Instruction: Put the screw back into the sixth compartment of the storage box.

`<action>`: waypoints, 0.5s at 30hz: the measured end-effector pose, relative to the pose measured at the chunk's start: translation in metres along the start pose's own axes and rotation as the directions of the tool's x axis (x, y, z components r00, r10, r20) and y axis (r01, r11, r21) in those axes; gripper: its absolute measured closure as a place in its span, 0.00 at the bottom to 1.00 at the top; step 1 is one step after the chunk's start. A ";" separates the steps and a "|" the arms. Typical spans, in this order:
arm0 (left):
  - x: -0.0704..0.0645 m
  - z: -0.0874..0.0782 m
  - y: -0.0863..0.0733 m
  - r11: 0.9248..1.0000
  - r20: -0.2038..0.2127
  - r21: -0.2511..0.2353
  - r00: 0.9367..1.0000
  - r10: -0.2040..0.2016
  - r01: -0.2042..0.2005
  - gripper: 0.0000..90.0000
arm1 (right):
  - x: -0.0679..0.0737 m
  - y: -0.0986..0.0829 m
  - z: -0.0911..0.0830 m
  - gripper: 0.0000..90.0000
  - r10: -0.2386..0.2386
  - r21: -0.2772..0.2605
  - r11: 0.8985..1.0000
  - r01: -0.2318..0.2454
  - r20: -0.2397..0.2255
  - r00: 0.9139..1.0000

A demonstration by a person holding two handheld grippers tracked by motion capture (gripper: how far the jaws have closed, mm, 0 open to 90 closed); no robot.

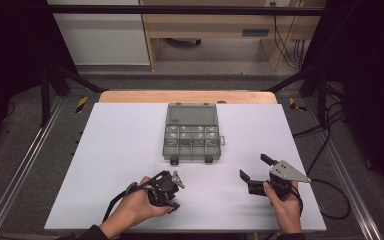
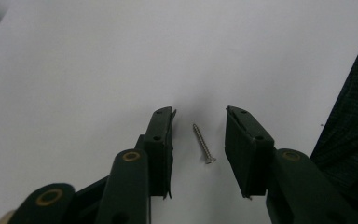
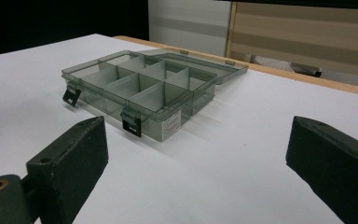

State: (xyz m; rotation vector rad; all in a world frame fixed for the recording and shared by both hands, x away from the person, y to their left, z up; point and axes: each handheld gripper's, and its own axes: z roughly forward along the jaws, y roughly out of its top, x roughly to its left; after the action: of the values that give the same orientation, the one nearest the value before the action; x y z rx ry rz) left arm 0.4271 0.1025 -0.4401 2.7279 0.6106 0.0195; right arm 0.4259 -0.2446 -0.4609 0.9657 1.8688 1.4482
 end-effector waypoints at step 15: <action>0.001 0.006 -0.001 1.000 0.027 0.025 1.000 -0.016 0.016 0.85 | 0.000 0.000 0.000 0.06 0.001 0.005 1.000 -0.001 -0.001 1.000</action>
State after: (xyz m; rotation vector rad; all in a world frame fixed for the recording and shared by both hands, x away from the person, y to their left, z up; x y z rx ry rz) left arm 0.4283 0.1017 -0.4456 2.7427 0.6292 -0.0287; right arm 0.4256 -0.2443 -0.4608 0.9689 1.8741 1.4459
